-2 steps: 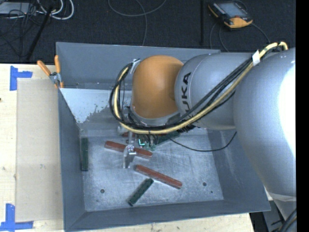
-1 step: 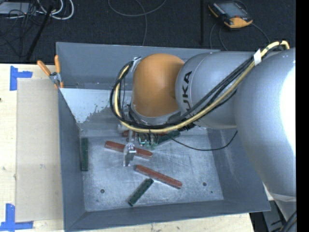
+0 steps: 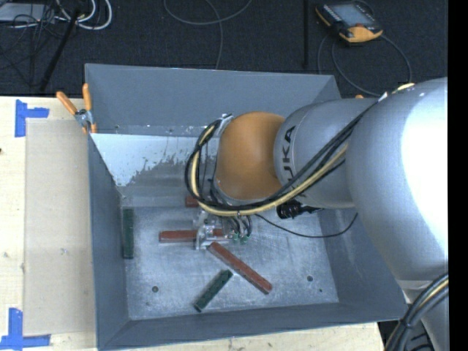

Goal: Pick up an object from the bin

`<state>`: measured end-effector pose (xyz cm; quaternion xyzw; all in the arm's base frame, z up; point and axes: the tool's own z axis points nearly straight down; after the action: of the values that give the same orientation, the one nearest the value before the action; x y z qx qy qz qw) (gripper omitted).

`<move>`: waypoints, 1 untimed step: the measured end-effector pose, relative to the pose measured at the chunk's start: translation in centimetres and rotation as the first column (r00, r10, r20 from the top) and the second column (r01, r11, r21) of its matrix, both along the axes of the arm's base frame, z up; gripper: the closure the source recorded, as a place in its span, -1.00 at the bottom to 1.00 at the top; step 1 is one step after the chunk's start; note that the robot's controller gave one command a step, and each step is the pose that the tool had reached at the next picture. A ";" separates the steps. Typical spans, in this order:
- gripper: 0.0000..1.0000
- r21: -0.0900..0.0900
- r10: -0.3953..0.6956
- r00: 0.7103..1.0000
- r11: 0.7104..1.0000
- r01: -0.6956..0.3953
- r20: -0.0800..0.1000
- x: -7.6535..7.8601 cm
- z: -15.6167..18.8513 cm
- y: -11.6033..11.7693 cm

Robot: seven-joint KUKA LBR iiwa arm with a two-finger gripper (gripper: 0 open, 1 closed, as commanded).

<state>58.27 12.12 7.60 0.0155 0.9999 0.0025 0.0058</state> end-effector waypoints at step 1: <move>1.00 0.000 -0.001 1.000 1.000 0.001 0.000 0.0 0.0 0.0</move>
Offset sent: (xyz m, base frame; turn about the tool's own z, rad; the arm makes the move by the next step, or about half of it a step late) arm 0.0151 0.0193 0.1542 -0.0338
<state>58.27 12.12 7.60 0.0158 0.9999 0.0026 0.0058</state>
